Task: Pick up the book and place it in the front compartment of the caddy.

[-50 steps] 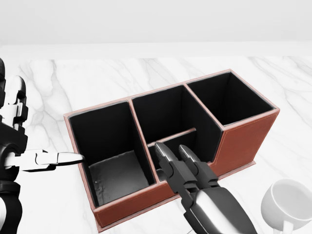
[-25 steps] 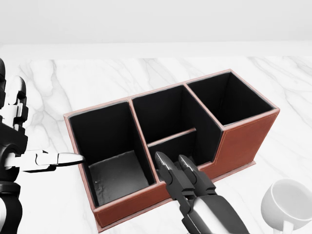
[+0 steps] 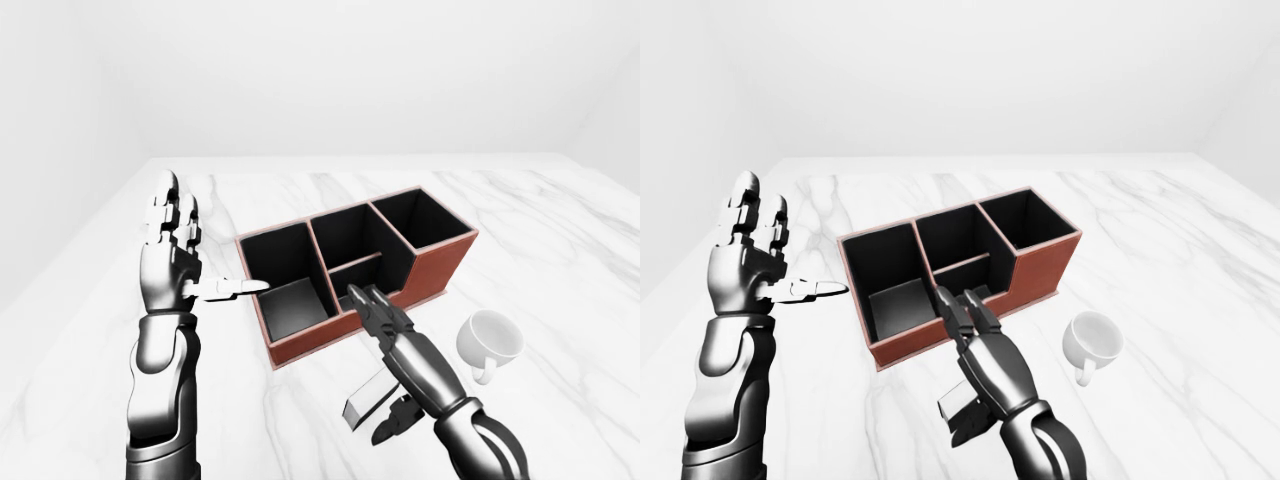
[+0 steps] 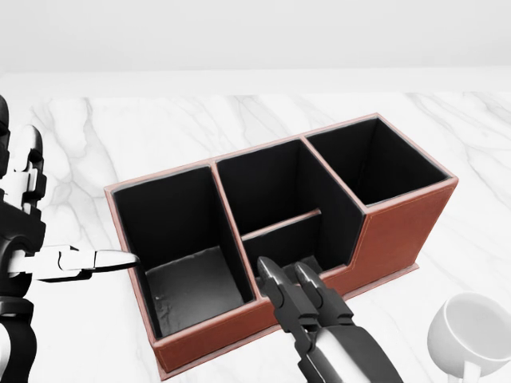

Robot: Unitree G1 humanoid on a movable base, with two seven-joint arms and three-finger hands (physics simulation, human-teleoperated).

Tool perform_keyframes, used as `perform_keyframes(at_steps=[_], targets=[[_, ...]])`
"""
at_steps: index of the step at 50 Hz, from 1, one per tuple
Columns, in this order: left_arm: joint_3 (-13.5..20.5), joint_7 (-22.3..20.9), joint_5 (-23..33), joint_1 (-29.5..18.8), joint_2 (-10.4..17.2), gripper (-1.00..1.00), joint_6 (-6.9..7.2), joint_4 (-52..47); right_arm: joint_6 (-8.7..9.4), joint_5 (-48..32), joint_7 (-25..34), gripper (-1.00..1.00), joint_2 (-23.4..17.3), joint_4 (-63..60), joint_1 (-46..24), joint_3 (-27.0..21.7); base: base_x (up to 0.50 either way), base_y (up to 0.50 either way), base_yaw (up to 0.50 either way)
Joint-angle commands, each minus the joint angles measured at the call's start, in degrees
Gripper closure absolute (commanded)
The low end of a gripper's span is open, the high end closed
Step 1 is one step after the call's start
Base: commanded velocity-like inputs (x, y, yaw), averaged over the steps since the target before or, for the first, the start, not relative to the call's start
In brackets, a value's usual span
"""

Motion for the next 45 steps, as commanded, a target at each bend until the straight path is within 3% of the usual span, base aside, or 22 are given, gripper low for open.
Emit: perform_keyframes(at_steps=[1,45], targets=[[0.06,0.07,-0.12,-0.17,0.1,-1.0,0.0,-0.26,0.0,-0.21,-0.89,-1.0,-0.04,1.93,-0.11,-0.66,0.0,0.0,0.0],[-0.17,-0.12,0.17,0.11,-0.1,-1.0,0.0,0.34,0.0,-0.91,-3.45,-1.0,0.92,8.53,-0.96,-2.51,0.0,0.0,0.0]])
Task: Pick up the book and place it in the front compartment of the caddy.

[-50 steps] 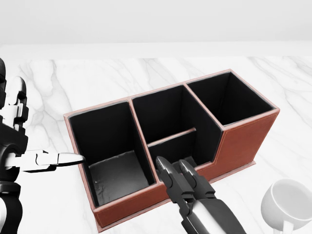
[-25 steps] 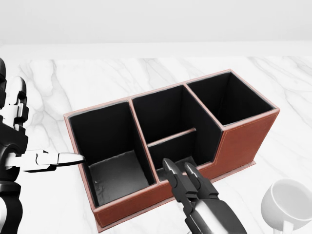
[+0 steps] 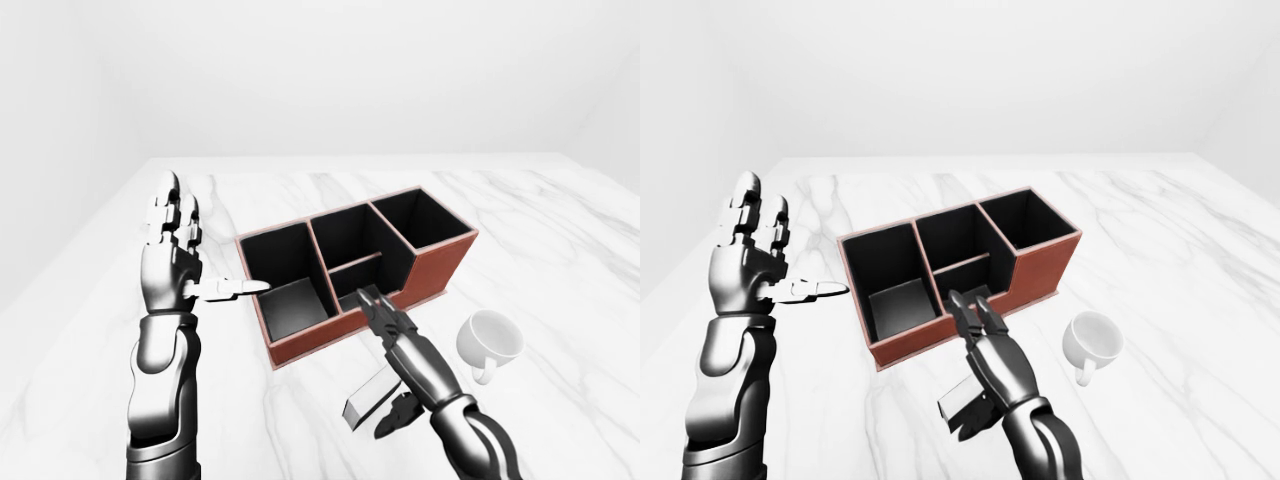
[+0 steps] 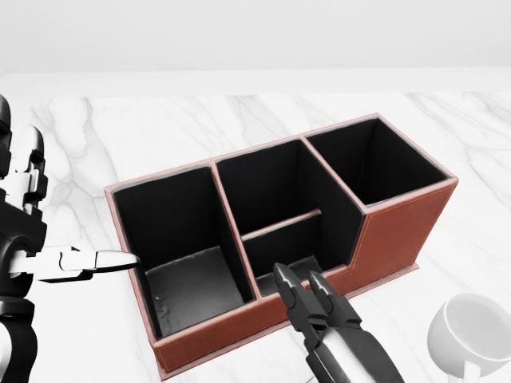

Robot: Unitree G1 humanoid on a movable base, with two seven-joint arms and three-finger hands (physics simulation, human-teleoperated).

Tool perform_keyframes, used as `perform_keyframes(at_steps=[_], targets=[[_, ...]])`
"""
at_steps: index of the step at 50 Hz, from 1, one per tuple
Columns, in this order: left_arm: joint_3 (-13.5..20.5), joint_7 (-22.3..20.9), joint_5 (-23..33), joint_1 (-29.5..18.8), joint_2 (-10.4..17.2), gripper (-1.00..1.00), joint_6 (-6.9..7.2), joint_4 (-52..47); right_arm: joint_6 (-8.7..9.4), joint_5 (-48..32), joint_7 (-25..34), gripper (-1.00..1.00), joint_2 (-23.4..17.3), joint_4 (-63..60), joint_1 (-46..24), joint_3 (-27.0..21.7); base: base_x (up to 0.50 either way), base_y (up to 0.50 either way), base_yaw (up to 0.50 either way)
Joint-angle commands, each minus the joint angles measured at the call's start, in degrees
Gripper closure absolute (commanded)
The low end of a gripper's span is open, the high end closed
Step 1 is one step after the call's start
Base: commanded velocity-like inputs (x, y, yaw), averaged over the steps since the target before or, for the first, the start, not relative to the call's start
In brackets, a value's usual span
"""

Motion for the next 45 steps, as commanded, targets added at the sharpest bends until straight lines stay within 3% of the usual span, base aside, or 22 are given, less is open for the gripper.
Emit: perform_keyframes(at_steps=[1,45], targets=[[-0.08,-0.02,0.06,0.07,-0.06,-1.0,0.0,0.2,0.0,-0.03,-0.96,-1.0,0.06,2.06,-0.31,-0.4,0.0,0.0,0.0],[0.09,0.05,-0.11,0.0,0.03,-1.0,0.0,-0.29,0.0,-0.14,-2.39,-1.0,0.44,6.24,-1.04,-1.17,0.0,0.0,0.0]])
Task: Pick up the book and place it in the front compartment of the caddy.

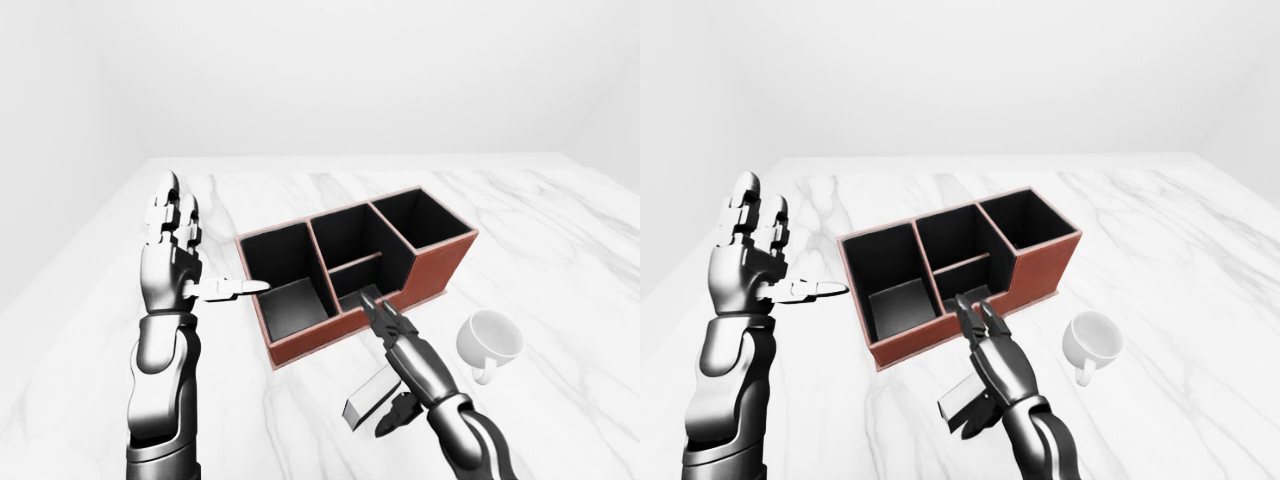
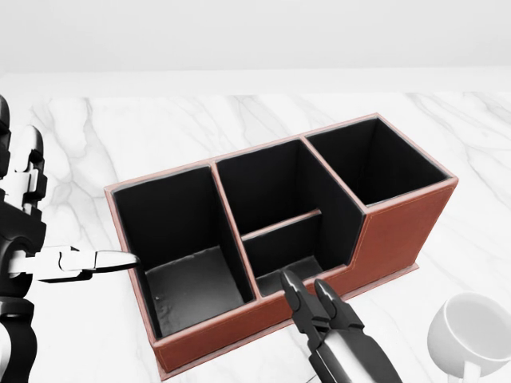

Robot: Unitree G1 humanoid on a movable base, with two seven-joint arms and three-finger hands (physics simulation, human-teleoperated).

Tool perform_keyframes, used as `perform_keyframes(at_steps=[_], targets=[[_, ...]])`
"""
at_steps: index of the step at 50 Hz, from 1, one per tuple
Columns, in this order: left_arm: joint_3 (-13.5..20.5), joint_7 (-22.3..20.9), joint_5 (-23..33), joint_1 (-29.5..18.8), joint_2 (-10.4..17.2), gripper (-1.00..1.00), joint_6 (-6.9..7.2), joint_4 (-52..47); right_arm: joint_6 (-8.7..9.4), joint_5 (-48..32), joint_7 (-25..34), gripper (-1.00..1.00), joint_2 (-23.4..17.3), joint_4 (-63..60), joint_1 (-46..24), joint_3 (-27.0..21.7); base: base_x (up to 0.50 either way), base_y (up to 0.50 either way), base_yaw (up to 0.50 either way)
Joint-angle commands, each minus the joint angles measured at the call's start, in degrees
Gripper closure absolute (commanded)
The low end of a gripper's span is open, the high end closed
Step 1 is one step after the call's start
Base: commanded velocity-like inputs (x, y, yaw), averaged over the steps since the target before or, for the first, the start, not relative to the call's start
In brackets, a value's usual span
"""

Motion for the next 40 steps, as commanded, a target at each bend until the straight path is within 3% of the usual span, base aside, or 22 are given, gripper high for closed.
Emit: perform_keyframes(at_steps=[1,40], targets=[[0.04,0.01,-0.01,-0.05,0.02,-1.0,0.0,0.0,0.0,0.01,-0.55,-1.0,0.07,1.4,-0.29,-0.25,0.0,0.0,0.0],[0.01,0.21,-0.08,-0.31,0.07,-1.0,0.0,-0.82,0.0,-0.09,-1.94,-1.0,0.25,5.32,-0.84,-0.5,0.0,0.0,0.0]])
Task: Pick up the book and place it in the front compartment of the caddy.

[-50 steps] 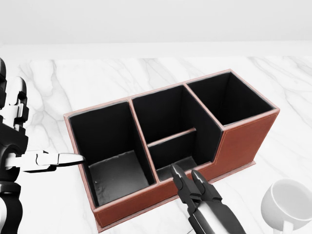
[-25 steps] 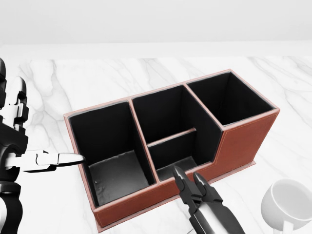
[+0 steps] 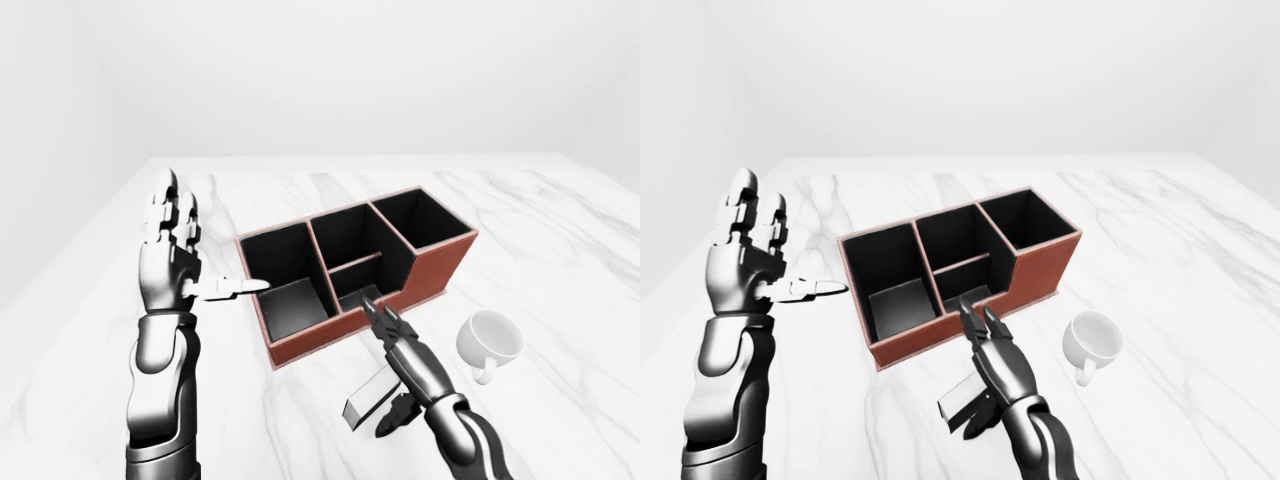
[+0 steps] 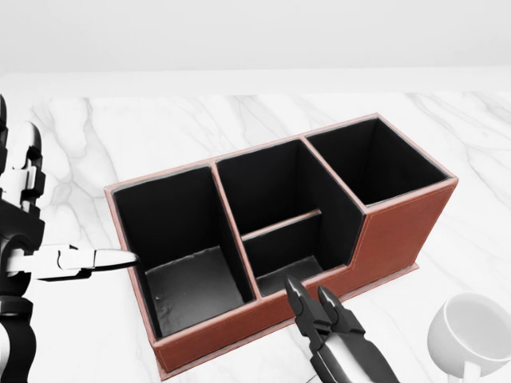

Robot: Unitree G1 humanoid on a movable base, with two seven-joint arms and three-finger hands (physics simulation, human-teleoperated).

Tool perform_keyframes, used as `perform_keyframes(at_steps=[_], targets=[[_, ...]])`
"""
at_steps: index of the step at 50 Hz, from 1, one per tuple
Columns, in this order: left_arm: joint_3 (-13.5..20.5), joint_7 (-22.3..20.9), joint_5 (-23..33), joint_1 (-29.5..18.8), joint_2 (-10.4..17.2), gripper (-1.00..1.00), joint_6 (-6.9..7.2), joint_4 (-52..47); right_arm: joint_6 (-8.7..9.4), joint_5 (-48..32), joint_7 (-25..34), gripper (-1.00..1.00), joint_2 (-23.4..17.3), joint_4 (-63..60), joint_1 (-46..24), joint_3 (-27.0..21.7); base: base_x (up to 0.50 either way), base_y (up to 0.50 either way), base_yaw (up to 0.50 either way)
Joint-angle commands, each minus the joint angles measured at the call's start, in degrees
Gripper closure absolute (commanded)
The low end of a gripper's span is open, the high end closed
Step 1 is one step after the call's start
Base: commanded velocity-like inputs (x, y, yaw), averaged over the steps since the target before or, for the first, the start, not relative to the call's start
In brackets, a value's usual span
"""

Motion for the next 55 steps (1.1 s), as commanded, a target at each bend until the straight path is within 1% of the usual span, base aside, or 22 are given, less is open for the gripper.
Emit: perform_keyframes(at_steps=[1,18,36,50,55], targets=[[0.03,0.04,-0.03,-0.07,0.02,-1.0,0.0,-0.24,0.0,-0.02,-0.37,-1.0,0.02,0.95,-0.15,0.03,0.0,0.0,0.0],[0.03,0.05,0.0,-0.07,0.02,-1.0,0.0,-0.24,0.0,0.16,-1.27,-1.0,-0.02,2.78,-0.5,-0.06,0.0,0.0,0.0],[-0.03,-0.12,0.09,0.33,-0.15,-1.0,0.0,0.54,-1.21,0.19,-2.34,-1.0,0.05,5.16,-0.71,-0.21,0.0,0.0,0.0],[-0.08,-0.04,0.06,0.18,-0.1,-1.0,0.0,0.61,-1.04,0.06,-2.02,-1.0,0.07,4.78,-0.5,0.03,0.0,0.0,0.0],[-0.09,-0.04,0.05,0.24,-0.12,-1.0,0.0,0.57,-1.29,0.08,-2.38,-1.0,-0.01,5.26,-0.34,0.29,0.0,0.0,0.0]])
